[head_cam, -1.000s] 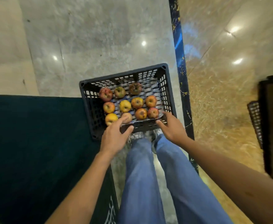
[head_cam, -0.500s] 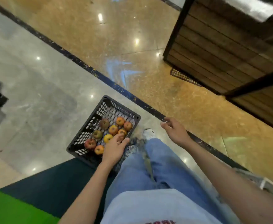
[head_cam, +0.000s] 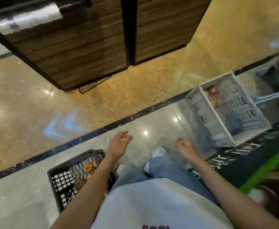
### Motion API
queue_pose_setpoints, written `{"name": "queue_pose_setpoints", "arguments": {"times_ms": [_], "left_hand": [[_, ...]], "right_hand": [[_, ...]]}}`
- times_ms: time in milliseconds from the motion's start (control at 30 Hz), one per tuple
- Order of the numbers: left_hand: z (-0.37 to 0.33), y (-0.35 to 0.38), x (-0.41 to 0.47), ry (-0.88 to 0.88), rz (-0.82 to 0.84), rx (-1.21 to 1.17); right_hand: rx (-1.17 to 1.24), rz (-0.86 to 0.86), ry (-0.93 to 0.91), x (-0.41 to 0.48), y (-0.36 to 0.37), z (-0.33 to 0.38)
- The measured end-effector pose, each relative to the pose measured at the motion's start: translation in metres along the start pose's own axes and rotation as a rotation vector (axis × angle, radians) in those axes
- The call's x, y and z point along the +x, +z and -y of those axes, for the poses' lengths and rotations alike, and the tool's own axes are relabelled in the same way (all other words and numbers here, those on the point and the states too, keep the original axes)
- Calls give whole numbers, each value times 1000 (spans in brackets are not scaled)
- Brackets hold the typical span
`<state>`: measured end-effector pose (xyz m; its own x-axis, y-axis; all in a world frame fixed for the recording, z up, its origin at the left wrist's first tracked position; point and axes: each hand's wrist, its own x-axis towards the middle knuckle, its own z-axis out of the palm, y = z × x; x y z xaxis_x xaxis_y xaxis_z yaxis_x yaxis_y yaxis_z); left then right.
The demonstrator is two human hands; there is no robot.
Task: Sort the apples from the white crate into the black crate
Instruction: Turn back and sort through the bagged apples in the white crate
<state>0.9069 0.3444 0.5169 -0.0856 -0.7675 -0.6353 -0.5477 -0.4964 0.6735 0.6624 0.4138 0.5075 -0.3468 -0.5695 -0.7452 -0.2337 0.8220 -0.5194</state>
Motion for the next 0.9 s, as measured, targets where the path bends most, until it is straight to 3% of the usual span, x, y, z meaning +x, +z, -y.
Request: {"name": "queue_pose_setpoints", "arguments": {"times_ms": [200, 433, 567, 767, 900], "left_hand": [[-48, 61, 43, 51, 94, 97], [-84, 80, 85, -123, 68, 135], [-121, 91, 136, -108, 110, 215], [-238, 143, 214, -54, 280, 280], [-323, 197, 248, 73, 438, 413]], "right_hand": [[233, -117, 146, 41, -71, -42], [400, -186, 179, 75, -132, -21], [453, -242, 205, 114, -164, -5], [610, -358, 317, 157, -210, 23], [696, -430, 404, 168, -234, 21]]}}
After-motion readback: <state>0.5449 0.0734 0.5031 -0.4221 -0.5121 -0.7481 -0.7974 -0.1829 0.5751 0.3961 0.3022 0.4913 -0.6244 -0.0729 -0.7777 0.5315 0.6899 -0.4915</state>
